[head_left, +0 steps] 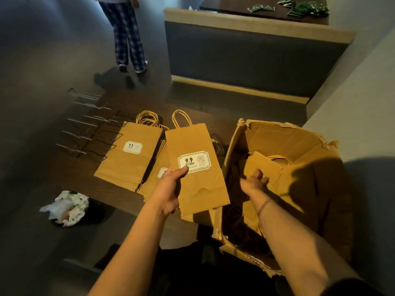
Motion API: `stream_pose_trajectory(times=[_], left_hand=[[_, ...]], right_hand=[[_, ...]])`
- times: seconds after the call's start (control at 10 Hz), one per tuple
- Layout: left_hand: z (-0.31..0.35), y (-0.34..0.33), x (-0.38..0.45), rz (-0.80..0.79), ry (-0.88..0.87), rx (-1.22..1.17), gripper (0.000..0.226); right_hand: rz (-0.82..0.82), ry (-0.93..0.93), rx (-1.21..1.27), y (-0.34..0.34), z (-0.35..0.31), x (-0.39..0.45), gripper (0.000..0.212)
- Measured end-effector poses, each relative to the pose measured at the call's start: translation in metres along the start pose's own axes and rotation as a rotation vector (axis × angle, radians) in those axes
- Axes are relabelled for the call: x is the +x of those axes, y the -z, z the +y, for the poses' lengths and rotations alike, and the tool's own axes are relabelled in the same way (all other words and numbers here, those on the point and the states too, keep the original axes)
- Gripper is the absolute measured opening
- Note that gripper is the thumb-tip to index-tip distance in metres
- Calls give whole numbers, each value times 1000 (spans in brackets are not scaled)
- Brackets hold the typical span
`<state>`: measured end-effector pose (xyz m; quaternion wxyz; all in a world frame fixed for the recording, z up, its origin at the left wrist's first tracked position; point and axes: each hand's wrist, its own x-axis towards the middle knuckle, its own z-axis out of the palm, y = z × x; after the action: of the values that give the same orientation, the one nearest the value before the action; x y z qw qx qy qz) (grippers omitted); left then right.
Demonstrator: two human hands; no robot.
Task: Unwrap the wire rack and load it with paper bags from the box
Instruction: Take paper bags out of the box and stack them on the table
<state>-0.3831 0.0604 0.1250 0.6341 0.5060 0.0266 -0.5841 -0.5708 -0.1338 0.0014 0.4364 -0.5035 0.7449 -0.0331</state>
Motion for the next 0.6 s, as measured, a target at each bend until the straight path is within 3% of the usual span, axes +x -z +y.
stream_pose_trajectory(times=[0.1,0.2,0.3,0.4,0.6], left_hand=[[-4,0,-1,2,8,13,33],[-6,8,-2,23,32,42,33],[-4,23,0,56,28,65,35],[-3,28,0,51,20,48,30],[-4,18,4,43,34,18,29]], right_hand=[[87,-52,-60,-35,12,49,58],[106,25,391,-56,20,42,52],[218,114,-307,-62,35,25,74],[106,97,-452,-41,23,-7,73],[72,220,-465,6,14,-22,34]])
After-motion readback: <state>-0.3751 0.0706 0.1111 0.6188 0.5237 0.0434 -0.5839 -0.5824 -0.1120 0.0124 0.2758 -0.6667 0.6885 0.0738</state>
